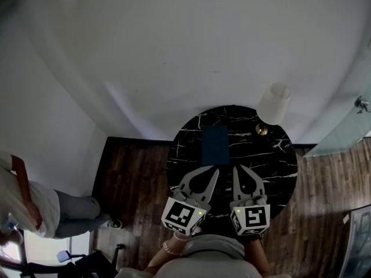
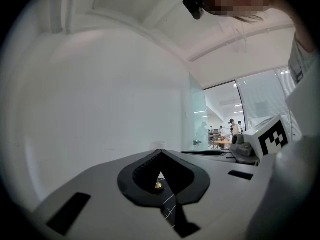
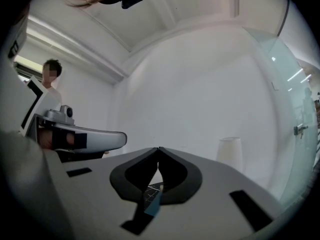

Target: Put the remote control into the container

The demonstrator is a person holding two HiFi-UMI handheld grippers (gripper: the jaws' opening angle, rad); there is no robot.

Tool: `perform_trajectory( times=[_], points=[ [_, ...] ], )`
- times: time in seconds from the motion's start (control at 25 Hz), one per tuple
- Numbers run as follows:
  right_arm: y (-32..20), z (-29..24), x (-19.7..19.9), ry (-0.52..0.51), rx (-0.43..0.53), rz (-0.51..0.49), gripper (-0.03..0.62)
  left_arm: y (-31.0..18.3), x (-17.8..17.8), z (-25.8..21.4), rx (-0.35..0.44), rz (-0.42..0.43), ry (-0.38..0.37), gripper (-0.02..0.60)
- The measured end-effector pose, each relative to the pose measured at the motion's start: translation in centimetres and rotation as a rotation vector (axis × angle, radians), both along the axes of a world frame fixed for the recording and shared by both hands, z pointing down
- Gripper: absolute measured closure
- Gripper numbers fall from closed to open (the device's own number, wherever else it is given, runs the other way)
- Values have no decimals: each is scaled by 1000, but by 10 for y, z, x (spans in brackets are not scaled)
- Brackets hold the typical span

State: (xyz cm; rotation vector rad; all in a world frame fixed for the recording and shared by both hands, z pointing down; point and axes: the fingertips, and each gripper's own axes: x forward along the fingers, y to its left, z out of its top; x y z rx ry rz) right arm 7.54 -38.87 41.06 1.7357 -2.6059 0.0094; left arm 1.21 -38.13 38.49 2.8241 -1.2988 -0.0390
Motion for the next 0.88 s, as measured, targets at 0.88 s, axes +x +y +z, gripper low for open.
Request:
perform_trajectory(
  times=[0.88],
  points=[
    [7,-1,-15,7,-2,-21,582,10,-13,-1,3,-21,-5,574]
  ],
)
